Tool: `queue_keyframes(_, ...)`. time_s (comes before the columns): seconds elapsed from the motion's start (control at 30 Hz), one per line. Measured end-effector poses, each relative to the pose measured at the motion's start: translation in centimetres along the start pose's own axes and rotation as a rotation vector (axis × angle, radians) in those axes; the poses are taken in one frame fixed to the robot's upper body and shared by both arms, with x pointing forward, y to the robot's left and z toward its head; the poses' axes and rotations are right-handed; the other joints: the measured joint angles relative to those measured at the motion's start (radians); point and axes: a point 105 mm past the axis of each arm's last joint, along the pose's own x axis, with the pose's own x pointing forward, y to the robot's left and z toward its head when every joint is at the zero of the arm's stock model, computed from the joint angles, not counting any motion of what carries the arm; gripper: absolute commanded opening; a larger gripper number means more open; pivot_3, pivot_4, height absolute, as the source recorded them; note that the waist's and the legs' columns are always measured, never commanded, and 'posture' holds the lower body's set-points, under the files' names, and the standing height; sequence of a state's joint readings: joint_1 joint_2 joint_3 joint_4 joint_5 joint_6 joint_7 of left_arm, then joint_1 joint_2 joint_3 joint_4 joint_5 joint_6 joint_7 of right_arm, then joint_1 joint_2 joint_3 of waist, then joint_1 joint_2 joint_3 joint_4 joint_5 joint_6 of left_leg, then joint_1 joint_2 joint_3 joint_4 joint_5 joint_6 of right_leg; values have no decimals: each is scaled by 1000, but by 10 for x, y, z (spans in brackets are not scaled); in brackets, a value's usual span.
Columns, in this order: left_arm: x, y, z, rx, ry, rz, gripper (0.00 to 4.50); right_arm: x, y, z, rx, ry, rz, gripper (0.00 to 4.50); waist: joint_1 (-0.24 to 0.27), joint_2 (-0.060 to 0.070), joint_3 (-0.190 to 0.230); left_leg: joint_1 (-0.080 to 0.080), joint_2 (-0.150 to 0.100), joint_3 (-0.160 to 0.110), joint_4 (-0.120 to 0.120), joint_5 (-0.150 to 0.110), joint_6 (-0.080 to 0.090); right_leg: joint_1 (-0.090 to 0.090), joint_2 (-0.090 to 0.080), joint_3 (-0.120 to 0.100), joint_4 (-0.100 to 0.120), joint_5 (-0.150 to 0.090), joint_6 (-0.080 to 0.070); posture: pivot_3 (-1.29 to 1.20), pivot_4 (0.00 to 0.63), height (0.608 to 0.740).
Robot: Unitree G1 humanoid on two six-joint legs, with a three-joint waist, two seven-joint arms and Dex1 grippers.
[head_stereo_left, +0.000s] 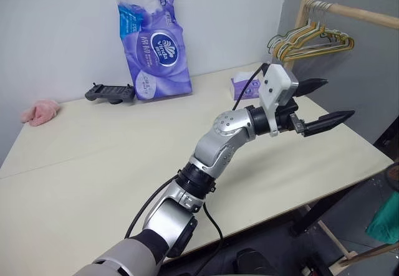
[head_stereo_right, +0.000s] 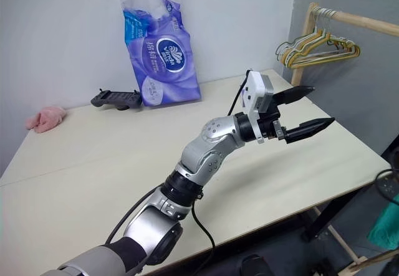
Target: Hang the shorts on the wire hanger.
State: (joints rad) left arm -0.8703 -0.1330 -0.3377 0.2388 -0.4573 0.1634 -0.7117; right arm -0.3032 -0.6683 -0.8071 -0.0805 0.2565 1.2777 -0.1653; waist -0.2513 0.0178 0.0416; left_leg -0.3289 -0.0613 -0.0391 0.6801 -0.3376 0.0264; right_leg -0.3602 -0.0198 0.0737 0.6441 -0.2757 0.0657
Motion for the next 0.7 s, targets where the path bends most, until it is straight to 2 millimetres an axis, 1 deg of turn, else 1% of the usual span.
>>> queue_keyframes(0.07,0,0,0,-3,-1,2,4500,-21,17,-10,-1,-2,35,4377,5,0,0,-1,1,-1,0,-1,-1,-2,0,-1,1,0,0,-319,67,740)
queue_keyframes(0.1,0,0,0,-3,-1,2,4500,-28,23,-14,-4,3,48,4377,8,0,1,-2,1,-1,0,-1,-1,-2,0,-1,1,0,0,-319,70,740)
queue_keyframes(0.2,0,1,1,-3,-2,4,4500,-47,30,-23,-9,8,44,4377,16,1,5,-4,0,0,0,-1,-1,-8,-1,0,1,0,0,-319,71,740)
queue_keyframes(0.23,0,1,1,-3,-4,5,4500,-54,36,-25,-7,-6,52,4377,16,0,5,-7,1,-1,0,-1,-1,-11,-1,0,1,0,0,-319,71,740)
queue_keyframes(0.27,-1,0,2,-2,-6,5,4500,-61,44,-27,-7,-19,68,4377,15,0,5,-11,2,-1,0,-1,-1,-14,-1,0,2,0,0,-318,71,740)
queue_keyframes(0.37,-2,0,4,1,-13,8,4500,-73,71,-28,-8,-51,147,4377,12,3,6,-14,2,-1,0,0,-1,-18,-2,0,3,0,-1,-308,67,740)
queue_keyframes(0.4,-3,1,4,0,-15,15,4500,-77,82,-27,-21,-63,179,4377,12,3,6,-15,1,-1,0,0,-1,-19,-2,0,3,0,-1,-303,66,740)
queue_keyframes(0.47,-9,8,2,0,-15,60,4500,-88,113,-12,-46,-119,287,4377,7,4,7,-14,1,-1,1,0,-1,-20,-2,0,3,2,-4,-291,62,740)
queue_keyframes(0.57,-22,26,-7,19,26,163,4500,-101,157,8,-100,-229,444,4377,5,2,8,-12,1,-3,1,0,-2,-19,-2,-2,3,3,-6,-250,57,740)
queue_keyframes(0.63,-39,42,-18,40,73,256,4500,-106,184,11,-155,-287,539,4377,6,1,8,-12,1,-4,1,0,-2,-19,-2,-3,3,4,-6,-221,54,740)
queue_keyframes(0.67,-47,49,-24,40,95,301,4500,-107,193,10,-173,-300,573,4377,9,2,8,-13,1,-5,0,0,-2,-19,-2,-3,4,4,-6,-206,53,740)
queue_keyframes(0.7,-60,60,-30,52,125,383,4500,-108,207,9,-184,-324,624,4377,11,2,8,-12,1,-5,0,0,-2,-19,-2,-4,4,4,-7,-190,51,740)
